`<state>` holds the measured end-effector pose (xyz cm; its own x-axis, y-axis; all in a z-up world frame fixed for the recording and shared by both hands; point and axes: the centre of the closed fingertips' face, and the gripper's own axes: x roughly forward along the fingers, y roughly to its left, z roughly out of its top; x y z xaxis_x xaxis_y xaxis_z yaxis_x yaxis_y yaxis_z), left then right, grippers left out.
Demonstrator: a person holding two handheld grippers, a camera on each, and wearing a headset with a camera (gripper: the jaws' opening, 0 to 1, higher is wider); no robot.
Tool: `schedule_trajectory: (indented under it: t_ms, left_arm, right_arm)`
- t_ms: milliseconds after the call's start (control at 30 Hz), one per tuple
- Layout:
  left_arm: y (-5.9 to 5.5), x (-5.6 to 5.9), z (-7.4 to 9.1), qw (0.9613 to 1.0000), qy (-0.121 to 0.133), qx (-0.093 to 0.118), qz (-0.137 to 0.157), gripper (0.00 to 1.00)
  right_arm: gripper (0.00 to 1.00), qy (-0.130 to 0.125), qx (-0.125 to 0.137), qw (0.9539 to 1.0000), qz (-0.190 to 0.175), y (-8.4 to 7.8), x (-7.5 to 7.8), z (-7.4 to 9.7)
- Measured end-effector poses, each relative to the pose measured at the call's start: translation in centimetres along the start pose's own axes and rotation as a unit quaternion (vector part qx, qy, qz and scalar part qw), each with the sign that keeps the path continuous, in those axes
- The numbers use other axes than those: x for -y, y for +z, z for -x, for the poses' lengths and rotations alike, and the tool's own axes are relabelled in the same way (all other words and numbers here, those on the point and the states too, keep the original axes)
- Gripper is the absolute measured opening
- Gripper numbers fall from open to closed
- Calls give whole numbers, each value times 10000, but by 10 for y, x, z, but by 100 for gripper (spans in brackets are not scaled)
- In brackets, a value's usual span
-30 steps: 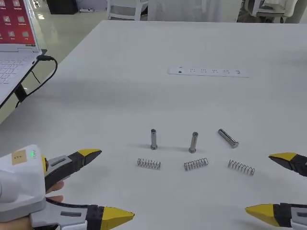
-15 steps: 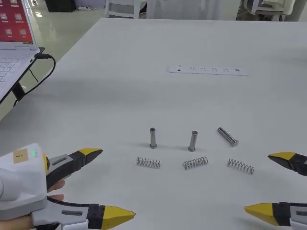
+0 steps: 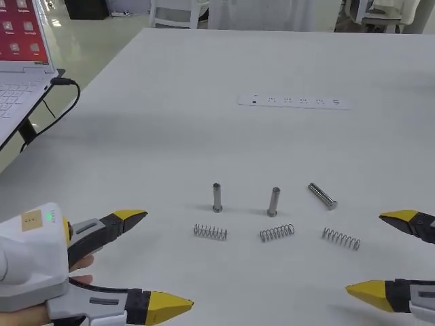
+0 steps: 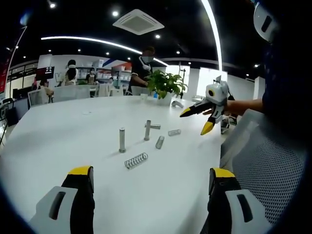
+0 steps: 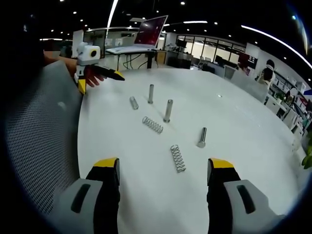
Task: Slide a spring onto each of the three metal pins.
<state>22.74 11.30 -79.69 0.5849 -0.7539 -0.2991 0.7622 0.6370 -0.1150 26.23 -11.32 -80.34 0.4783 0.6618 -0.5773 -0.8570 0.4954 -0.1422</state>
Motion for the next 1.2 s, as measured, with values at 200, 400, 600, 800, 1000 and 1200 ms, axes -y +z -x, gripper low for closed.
schedule_trajectory:
  t_ms: [200,400,600,800,1000,1200]
  left_arm:
    - [1,0,1,10000,10,1,-18,95]
    - [2,1,1,10000,12,-2,-38,95]
    - [2,3,3,10000,26,-3,-37,95]
    - [2,3,4,10000,40,-10,-28,95]
    - [2,3,3,10000,33,0,-32,95]
    - [2,2,3,10000,34,0,-26,95]
  right_arm:
    - [73,-15,26,10000,16,5,7,-1]
    - [73,-55,73,9999,93,12,17,-5]
    - [73,-66,80,9998,155,18,25,-8]
    - [72,-101,78,9998,177,21,34,-13]
    - [72,-95,37,9997,202,24,38,-18]
    - [72,-75,-20,9997,226,26,42,-24]
